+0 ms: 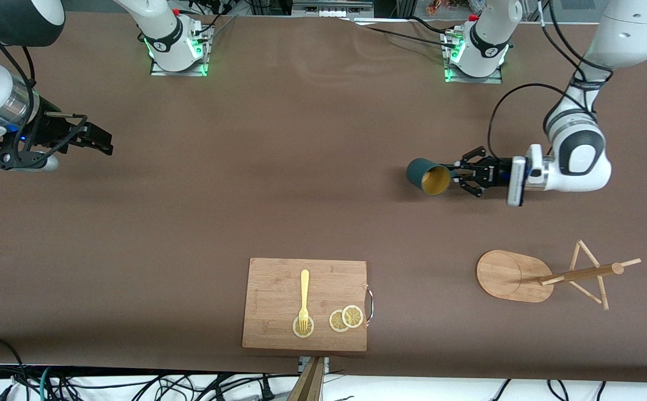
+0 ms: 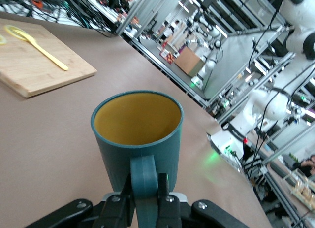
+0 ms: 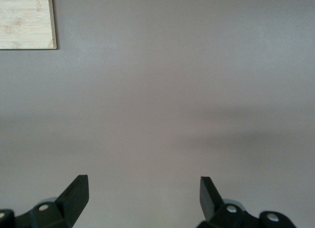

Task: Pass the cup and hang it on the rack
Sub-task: 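Carry the mug with the left gripper over the wooden rack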

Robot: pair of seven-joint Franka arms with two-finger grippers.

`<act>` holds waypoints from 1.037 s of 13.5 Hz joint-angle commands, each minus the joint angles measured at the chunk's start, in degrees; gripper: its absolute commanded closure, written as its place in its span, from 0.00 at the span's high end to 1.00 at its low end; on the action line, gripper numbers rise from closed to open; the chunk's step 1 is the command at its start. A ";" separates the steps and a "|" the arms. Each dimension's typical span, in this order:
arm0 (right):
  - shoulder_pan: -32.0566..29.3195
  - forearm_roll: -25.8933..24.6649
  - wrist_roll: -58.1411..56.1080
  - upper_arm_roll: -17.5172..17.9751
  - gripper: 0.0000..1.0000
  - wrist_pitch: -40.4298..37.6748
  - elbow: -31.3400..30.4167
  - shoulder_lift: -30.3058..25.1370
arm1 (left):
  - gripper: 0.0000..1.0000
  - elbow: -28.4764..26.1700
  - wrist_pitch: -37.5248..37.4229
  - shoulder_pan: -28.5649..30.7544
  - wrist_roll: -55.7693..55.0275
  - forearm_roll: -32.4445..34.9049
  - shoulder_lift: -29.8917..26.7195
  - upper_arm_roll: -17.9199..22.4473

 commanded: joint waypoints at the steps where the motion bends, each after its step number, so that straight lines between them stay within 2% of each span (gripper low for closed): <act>1: -1.18 0.32 0.26 1.16 1.00 -0.25 -0.13 -0.85 | 0.04 -0.20 -3.52 7.06 -6.71 1.66 -0.38 -0.75; 3: -1.18 0.32 0.26 1.16 1.00 -0.33 -0.13 -0.85 | 0.03 2.34 -7.12 11.80 -13.47 1.66 0.32 -0.75; 5: -1.18 0.32 0.26 1.16 1.00 -0.34 -0.13 -0.85 | 0.03 7.42 -10.46 15.50 -23.65 2.36 1.90 -0.66; 9: -1.18 0.32 0.26 1.16 1.00 -0.34 -0.13 -0.85 | 0.02 15.96 -15.48 18.41 -50.98 5.27 2.52 -0.75; 11: -1.18 0.32 0.26 1.16 1.00 -0.34 -0.13 -0.85 | 0.02 18.07 -16.98 19.55 -58.13 5.09 2.87 -0.75; 14: -1.18 0.32 0.26 1.16 1.00 -0.34 -0.13 -0.85 | 0.00 25.36 -17.42 19.91 -74.11 4.56 4.62 -0.84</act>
